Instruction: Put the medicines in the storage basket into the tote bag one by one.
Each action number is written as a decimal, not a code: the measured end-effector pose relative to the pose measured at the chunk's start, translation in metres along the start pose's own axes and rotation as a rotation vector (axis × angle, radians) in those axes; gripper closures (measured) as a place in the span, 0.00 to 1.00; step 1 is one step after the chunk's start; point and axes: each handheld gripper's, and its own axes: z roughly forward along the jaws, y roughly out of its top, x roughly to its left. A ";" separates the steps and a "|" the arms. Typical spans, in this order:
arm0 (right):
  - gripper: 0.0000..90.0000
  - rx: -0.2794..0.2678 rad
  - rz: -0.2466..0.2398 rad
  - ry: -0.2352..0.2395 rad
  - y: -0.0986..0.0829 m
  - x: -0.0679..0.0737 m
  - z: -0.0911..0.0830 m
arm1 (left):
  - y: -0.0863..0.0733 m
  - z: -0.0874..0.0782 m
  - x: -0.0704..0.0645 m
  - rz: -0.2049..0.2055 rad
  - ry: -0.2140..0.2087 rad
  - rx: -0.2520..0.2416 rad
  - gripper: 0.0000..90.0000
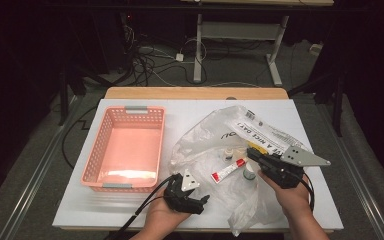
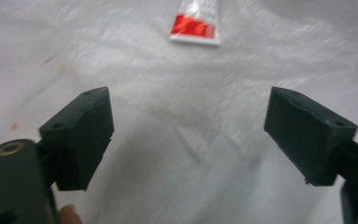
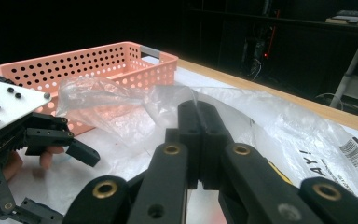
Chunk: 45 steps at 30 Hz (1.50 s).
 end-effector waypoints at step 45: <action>1.00 0.012 0.002 -0.018 -0.005 0.001 -0.007 | 0.015 0.012 -0.004 -0.161 -0.107 -0.098 0.98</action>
